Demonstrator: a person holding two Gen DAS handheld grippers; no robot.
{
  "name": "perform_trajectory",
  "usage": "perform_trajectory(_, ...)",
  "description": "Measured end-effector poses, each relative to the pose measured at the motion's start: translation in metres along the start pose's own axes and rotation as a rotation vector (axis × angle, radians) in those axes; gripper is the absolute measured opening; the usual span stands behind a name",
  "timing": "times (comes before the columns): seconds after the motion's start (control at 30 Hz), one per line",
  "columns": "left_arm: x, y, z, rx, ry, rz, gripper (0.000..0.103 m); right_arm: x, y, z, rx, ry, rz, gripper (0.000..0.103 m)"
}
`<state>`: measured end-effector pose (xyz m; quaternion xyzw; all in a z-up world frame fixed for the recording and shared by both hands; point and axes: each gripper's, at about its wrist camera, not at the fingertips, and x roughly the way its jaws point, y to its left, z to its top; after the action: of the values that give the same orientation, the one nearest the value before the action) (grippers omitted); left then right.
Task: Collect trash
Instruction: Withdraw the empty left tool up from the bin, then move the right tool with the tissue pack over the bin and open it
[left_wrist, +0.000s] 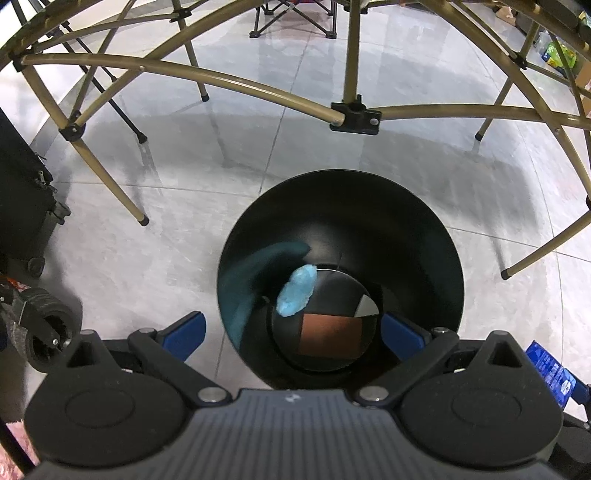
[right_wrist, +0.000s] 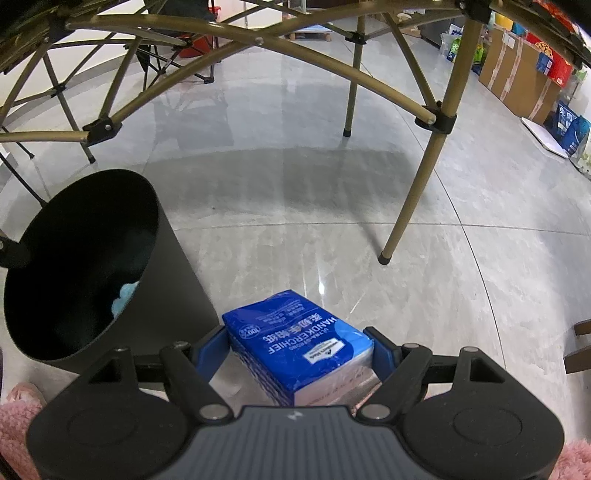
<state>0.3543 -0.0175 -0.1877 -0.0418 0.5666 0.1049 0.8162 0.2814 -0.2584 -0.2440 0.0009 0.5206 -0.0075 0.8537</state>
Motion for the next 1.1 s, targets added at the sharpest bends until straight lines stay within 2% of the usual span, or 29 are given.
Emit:
perform_trajectory(0.53,-0.009,0.032,-0.008,-0.030,-0.032,0.033,0.103,-0.023,0.018,0.009,-0.014,-0.061,0.032,0.078)
perform_trajectory(1.1,-0.013,0.073,-0.014,-0.082,-0.036,0.049,0.103,-0.046,0.054,0.025,-0.048,-0.123,0.088,0.078)
